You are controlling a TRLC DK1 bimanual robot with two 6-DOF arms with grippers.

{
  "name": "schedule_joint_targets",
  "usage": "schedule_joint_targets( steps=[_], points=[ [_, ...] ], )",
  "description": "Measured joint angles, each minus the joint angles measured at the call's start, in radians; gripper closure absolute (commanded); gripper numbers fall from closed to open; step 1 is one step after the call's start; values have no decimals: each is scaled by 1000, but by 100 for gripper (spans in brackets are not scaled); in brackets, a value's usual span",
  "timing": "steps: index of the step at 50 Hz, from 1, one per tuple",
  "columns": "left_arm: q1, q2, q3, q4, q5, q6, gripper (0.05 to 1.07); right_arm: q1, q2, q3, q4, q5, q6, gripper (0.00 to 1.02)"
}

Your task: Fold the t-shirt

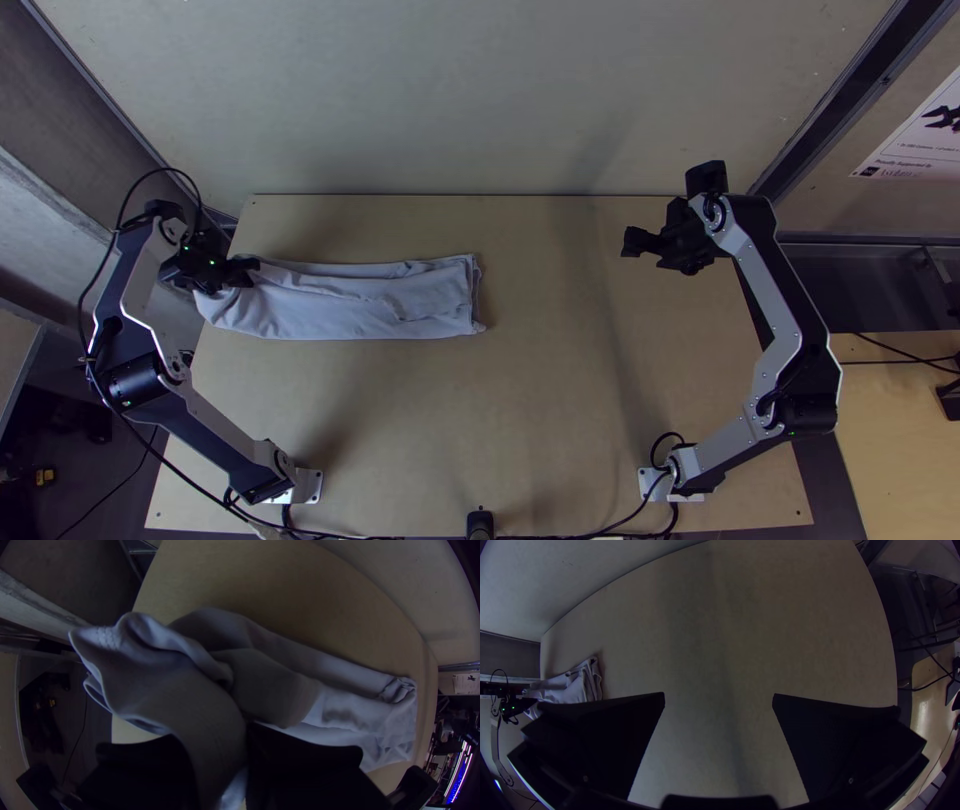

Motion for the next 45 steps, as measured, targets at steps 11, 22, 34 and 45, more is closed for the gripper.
schedule_joint_targets(
  steps=[11,22,34,45],
  points=[
    [-53,-49,84,-116,-79,-6,105,-11,-19,-11,1,0,-3,3],
    [-205,-137,122,-194,-117,-74,105,-27,-47,-58,5,0,-4,3],
    [-393,-136,170,-284,-153,-216,105,-52,-87,-121,29,0,-8,3],
    [-583,-74,229,-306,-184,-343,105,-85,-130,-165,34,-9,-26,3]
  ],
)
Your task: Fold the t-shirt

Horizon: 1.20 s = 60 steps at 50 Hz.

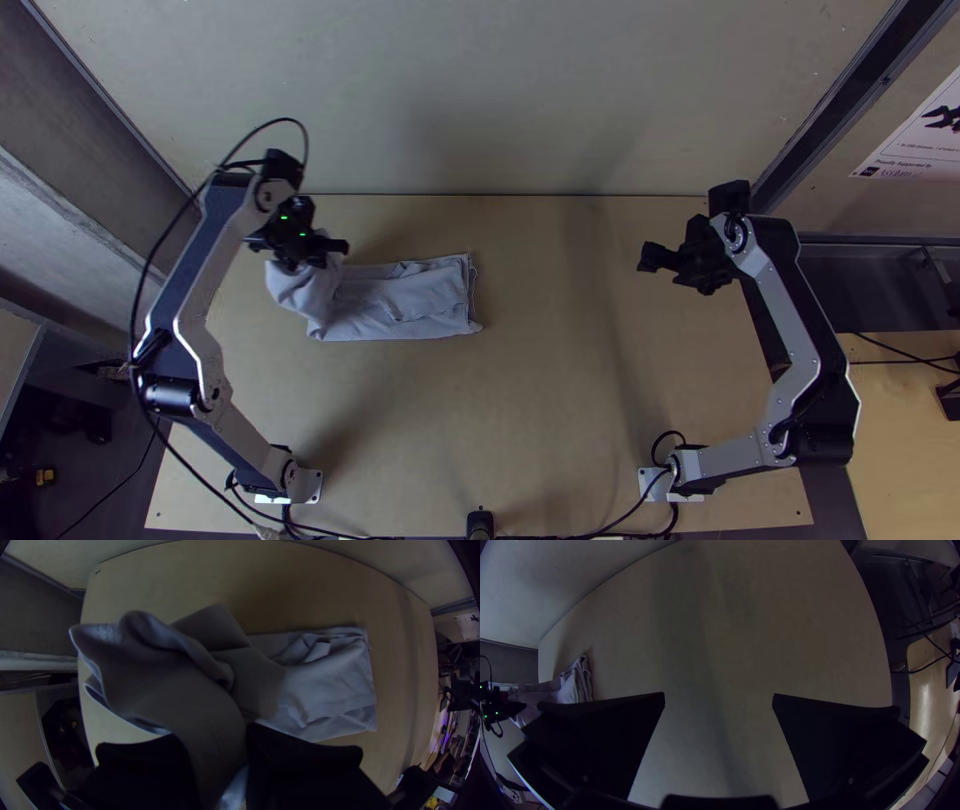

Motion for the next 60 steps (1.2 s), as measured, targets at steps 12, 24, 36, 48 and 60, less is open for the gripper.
schedule_joint_targets(
  steps=[12,24,36,48,60],
  points=[
    [-163,143,105,-27,-30,-122,105,-46,-40,-63,21,-15,-15,3],
    [-300,285,207,-45,-52,-194,104,-67,-84,-127,32,-21,-27,3],
    [-380,394,305,-54,-51,-216,65,-85,-138,-211,53,-26,-31,3],
    [-459,543,425,-38,-51,-226,10,-85,-173,-312,91,-30,-31,3],
    [-511,566,448,140,122,-328,10,-78,-220,-404,125,-30,-30,3]
  ],
)
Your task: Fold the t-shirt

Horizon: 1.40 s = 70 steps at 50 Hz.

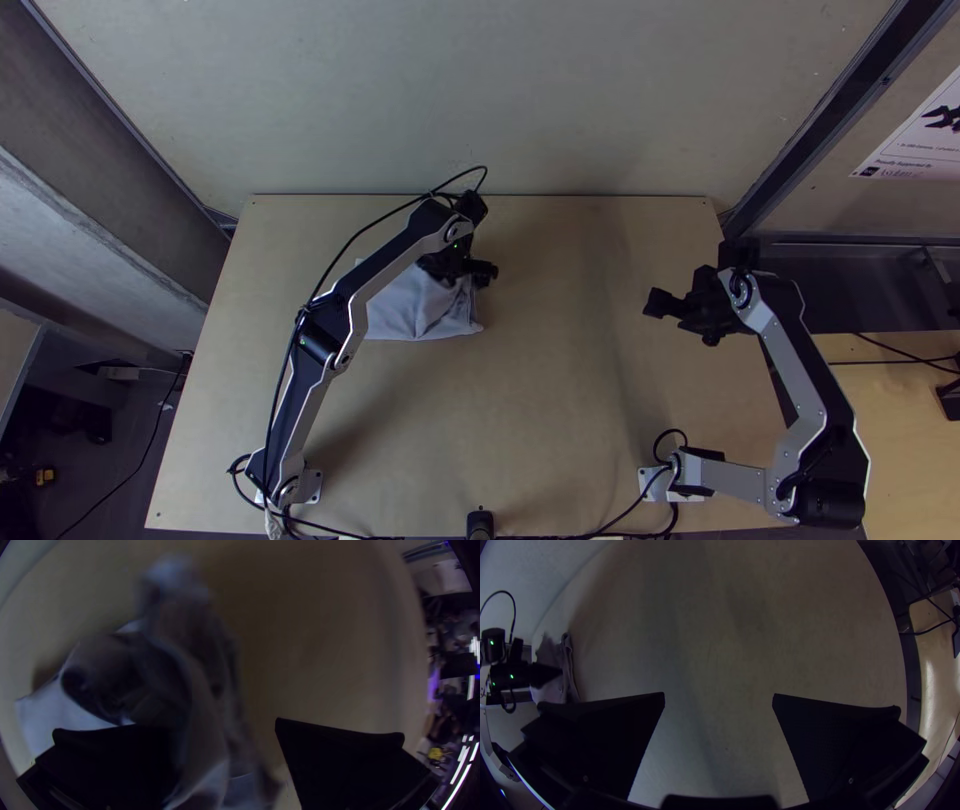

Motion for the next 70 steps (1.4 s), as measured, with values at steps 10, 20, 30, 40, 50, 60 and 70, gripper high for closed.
schedule_joint_targets(
  steps=[10,20,30,40,50,60,70],
  points=[
    [-42,0,1,180,68,-79,10,33,-46,-73,18,-1,5,3],
    [-63,0,2,213,93,-100,10,42,-73,-93,22,-3,12,3],
    [-47,-9,2,205,94,-82,10,42,-77,-92,26,-3,11,3],
    [43,-109,-29,178,94,-6,10,55,-77,-5,44,0,3,3],
    [195,-298,-79,145,90,68,10,52,-77,166,67,48,-53,3],
    [330,-505,-162,123,71,133,10,41,-71,349,76,93,-102,3],
    [454,-718,-319,150,3,218,10,42,-75,487,82,134,-112,3]
  ],
)
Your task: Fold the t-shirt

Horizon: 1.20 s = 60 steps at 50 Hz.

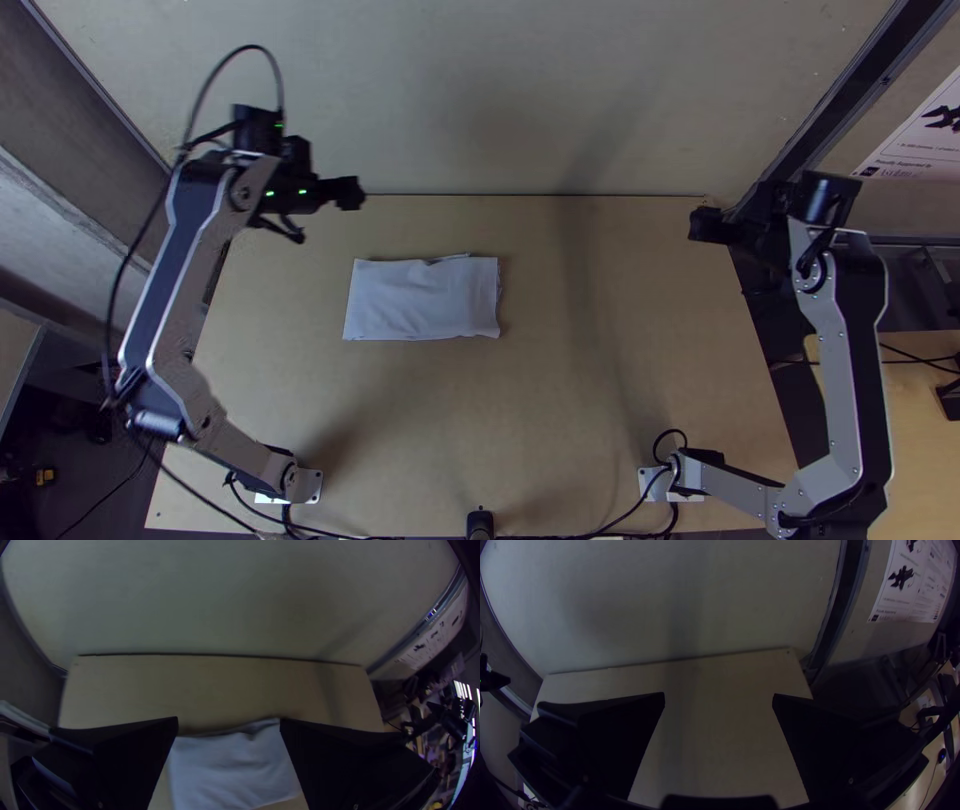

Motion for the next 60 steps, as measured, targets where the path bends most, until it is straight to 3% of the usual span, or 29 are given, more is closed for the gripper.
schedule_joint_targets(
  steps=[6,17,25,39,60],
  points=[
    [59,-136,-120,77,-20,49,10,12,-36,8,43,21,-5,3],
    [163,-433,-391,271,-42,110,10,47,-211,-76,208,29,-81,3],
    [185,-649,-624,430,-56,130,10,89,-376,-236,324,30,-132,3],
    [192,-973,-960,604,-117,137,10,124,-671,-572,517,100,-199,4],
    [192,-1484,-1487,813,-117,208,10,123,-1102,-1015,730,143,-236,6]
  ],
)
